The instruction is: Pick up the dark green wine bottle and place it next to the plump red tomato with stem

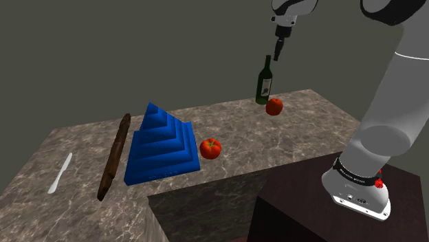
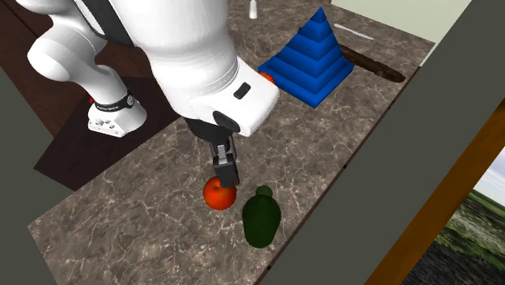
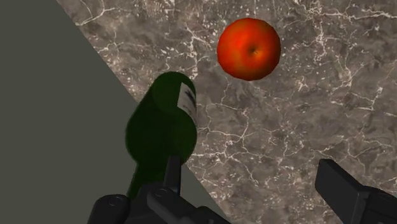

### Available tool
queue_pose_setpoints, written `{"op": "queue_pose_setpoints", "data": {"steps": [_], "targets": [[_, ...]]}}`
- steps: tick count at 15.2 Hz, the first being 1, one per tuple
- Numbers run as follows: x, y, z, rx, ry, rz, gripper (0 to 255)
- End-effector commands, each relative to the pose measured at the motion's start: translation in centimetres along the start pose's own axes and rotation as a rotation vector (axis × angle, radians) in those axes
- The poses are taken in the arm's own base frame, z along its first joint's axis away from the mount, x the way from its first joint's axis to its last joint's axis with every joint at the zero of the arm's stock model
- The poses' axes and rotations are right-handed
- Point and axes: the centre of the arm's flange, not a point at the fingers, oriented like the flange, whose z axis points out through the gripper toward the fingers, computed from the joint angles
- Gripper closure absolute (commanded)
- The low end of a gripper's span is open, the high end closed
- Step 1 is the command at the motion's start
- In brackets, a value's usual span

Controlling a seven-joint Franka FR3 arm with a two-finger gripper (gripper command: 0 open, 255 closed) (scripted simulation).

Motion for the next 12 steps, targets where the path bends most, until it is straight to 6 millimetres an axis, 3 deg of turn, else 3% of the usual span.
{"op": "queue_pose_setpoints", "data": {"steps": [1, 5, 12], "targets": [[1.2, 2.4, 0.3, -0.01, 0.011, -0.016, 0], [3.0, 6.8, 0.9, -0.028, 0.03, -0.042, 0], [3.1, 6.9, 4.6, -0.028, 0.03, -0.042, 0]]}}
